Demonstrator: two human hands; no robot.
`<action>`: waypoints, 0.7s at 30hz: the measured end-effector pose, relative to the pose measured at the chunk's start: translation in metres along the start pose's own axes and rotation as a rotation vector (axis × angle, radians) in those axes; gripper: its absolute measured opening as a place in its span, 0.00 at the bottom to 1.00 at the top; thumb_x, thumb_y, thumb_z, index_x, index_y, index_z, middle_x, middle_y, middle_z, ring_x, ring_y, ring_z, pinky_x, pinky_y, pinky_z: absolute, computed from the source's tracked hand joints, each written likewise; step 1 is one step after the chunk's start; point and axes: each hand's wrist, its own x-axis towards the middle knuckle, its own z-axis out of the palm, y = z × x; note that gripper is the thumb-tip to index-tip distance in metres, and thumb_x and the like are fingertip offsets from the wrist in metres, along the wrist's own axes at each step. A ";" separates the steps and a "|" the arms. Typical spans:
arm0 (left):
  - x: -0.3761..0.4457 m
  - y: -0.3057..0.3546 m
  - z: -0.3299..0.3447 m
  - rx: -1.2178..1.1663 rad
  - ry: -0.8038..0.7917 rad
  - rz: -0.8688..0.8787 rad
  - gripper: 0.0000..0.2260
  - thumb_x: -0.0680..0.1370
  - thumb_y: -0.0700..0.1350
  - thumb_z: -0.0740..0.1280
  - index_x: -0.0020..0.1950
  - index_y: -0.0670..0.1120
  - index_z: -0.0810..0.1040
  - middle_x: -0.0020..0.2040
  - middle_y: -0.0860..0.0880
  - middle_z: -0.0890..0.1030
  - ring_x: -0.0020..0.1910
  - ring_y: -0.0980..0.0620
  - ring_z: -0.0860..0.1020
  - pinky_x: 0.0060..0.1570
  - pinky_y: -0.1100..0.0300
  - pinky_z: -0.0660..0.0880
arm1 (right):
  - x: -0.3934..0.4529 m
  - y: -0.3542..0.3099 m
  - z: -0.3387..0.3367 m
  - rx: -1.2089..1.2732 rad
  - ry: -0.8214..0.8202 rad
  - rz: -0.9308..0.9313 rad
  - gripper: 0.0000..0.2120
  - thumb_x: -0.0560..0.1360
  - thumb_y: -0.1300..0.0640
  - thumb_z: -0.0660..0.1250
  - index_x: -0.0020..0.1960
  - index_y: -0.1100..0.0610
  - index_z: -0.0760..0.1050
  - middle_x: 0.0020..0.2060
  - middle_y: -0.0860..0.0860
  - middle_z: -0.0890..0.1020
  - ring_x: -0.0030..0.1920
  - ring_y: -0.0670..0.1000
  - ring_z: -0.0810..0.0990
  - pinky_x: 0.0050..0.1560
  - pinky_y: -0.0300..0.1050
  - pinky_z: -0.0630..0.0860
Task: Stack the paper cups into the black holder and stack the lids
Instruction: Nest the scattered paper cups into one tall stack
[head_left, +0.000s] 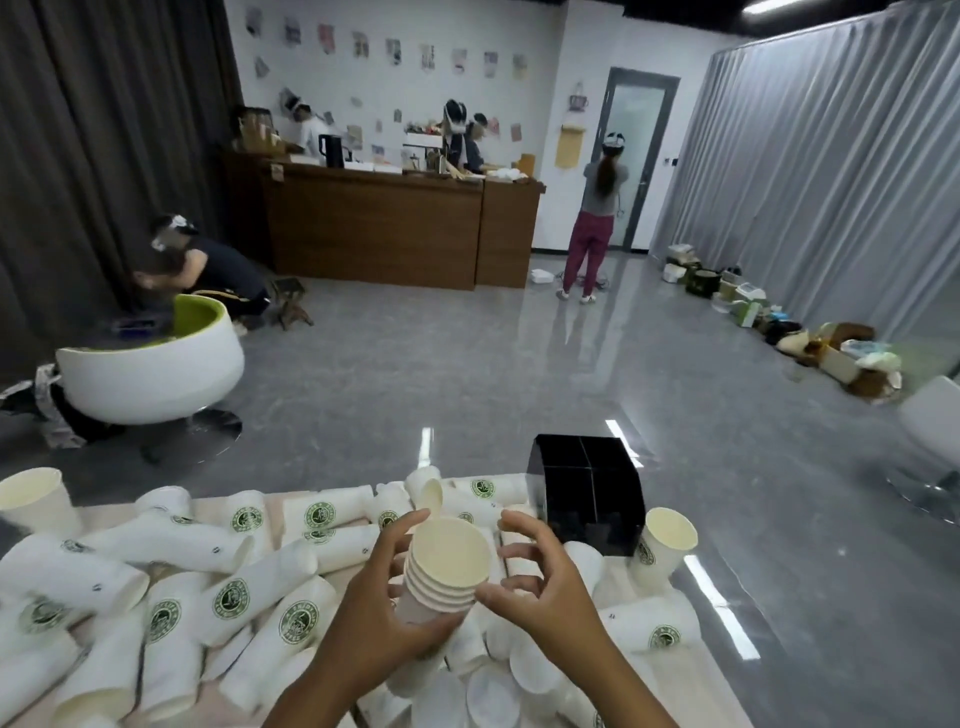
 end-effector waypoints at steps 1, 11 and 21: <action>0.004 -0.004 0.003 0.004 0.007 -0.014 0.46 0.62 0.54 0.86 0.72 0.71 0.64 0.64 0.71 0.75 0.62 0.62 0.78 0.56 0.61 0.77 | 0.002 0.009 -0.011 -0.007 0.017 0.023 0.35 0.63 0.47 0.81 0.68 0.40 0.73 0.63 0.33 0.77 0.59 0.46 0.79 0.55 0.50 0.82; 0.039 -0.033 0.032 0.025 0.170 -0.132 0.49 0.59 0.49 0.88 0.71 0.72 0.64 0.62 0.63 0.78 0.60 0.62 0.78 0.54 0.65 0.76 | 0.044 0.096 -0.083 -0.109 0.035 0.117 0.36 0.63 0.43 0.80 0.68 0.38 0.71 0.63 0.39 0.77 0.57 0.46 0.79 0.54 0.51 0.82; 0.055 -0.054 0.014 0.075 0.364 -0.199 0.49 0.62 0.39 0.87 0.71 0.70 0.65 0.66 0.58 0.77 0.62 0.62 0.78 0.59 0.62 0.76 | 0.175 0.125 -0.005 -0.179 -0.288 -0.028 0.38 0.66 0.48 0.81 0.69 0.32 0.66 0.65 0.26 0.67 0.66 0.43 0.70 0.63 0.41 0.72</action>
